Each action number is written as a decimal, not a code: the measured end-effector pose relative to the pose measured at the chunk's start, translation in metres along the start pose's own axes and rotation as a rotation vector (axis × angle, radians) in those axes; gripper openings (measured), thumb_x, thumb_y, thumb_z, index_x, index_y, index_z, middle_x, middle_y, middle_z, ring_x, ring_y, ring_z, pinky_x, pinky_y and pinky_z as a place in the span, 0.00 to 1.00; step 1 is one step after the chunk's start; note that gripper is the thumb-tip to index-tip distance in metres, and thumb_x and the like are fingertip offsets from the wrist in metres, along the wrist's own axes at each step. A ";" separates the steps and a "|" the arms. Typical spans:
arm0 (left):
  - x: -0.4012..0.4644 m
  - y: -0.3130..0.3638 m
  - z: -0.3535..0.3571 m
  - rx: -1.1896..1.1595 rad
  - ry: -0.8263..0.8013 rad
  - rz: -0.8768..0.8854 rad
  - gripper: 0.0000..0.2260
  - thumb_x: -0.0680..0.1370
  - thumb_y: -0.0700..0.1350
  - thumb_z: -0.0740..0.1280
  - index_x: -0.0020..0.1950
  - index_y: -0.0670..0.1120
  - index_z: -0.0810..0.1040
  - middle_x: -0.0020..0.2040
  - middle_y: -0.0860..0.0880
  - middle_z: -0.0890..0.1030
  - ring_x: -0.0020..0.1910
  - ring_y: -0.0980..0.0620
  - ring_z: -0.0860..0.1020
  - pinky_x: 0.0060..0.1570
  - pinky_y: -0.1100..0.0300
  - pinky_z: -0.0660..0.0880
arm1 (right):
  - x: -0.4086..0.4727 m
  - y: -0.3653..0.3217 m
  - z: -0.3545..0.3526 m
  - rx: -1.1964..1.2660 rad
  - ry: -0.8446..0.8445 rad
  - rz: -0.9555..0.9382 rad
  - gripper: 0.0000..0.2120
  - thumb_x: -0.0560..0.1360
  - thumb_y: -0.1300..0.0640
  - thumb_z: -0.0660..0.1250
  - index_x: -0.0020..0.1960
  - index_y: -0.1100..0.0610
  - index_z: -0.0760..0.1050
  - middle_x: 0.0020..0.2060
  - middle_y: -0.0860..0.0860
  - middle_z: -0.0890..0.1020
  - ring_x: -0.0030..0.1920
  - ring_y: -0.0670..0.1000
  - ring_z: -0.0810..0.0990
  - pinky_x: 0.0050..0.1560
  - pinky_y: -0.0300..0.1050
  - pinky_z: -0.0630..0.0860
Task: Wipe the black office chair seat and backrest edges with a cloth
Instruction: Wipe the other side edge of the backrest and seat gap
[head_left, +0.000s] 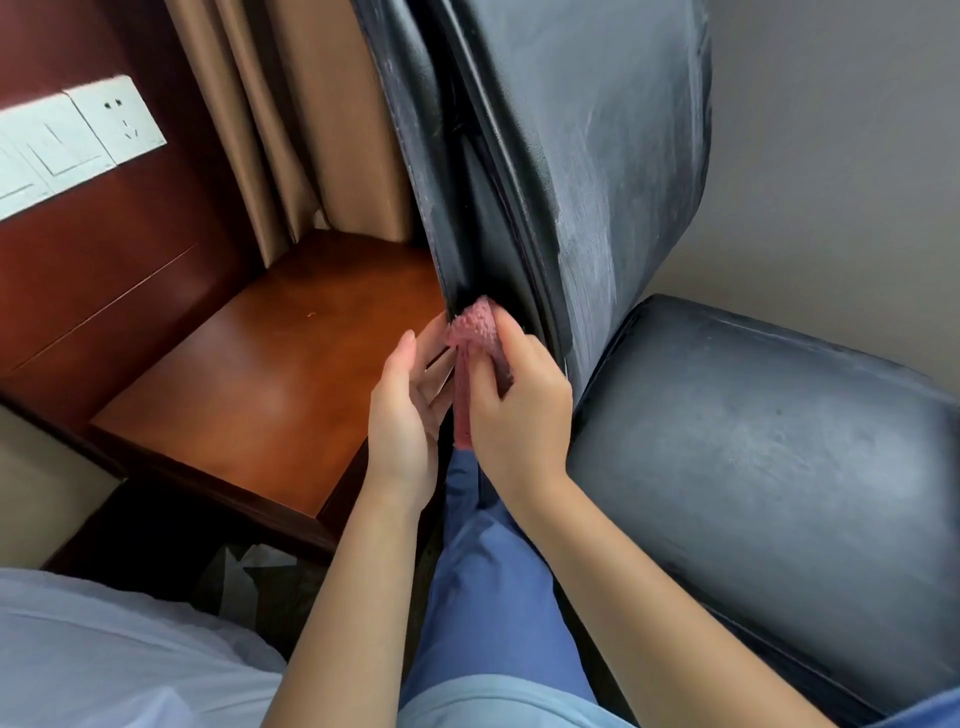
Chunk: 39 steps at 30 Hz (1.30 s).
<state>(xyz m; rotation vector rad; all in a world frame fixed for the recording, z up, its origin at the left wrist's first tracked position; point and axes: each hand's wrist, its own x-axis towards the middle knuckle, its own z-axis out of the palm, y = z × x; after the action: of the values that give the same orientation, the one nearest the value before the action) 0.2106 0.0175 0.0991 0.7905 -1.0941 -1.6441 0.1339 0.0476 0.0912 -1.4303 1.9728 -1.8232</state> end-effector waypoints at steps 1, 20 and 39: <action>0.001 0.003 0.001 -0.005 -0.018 0.027 0.20 0.83 0.52 0.49 0.65 0.49 0.75 0.62 0.49 0.80 0.63 0.51 0.76 0.66 0.52 0.69 | -0.004 0.004 0.000 -0.024 -0.012 0.011 0.19 0.75 0.57 0.60 0.65 0.55 0.74 0.47 0.52 0.82 0.51 0.53 0.78 0.55 0.41 0.72; 0.000 0.016 0.012 0.076 -0.083 0.072 0.19 0.83 0.53 0.49 0.68 0.53 0.73 0.63 0.52 0.79 0.64 0.53 0.76 0.68 0.51 0.67 | -0.001 -0.012 -0.006 0.016 0.007 0.016 0.18 0.76 0.56 0.60 0.64 0.54 0.75 0.46 0.51 0.80 0.50 0.53 0.77 0.52 0.52 0.75; 0.005 0.002 0.001 -0.010 -0.034 0.013 0.20 0.83 0.51 0.48 0.65 0.47 0.75 0.60 0.52 0.81 0.61 0.55 0.77 0.68 0.52 0.68 | -0.034 0.033 0.003 -0.040 -0.114 0.203 0.17 0.77 0.58 0.62 0.65 0.52 0.74 0.49 0.50 0.81 0.53 0.51 0.76 0.50 0.40 0.69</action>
<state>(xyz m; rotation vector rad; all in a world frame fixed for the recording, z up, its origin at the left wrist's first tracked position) 0.2088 0.0131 0.1018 0.7497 -1.1122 -1.6560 0.1364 0.0623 0.0463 -1.2607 2.0255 -1.5907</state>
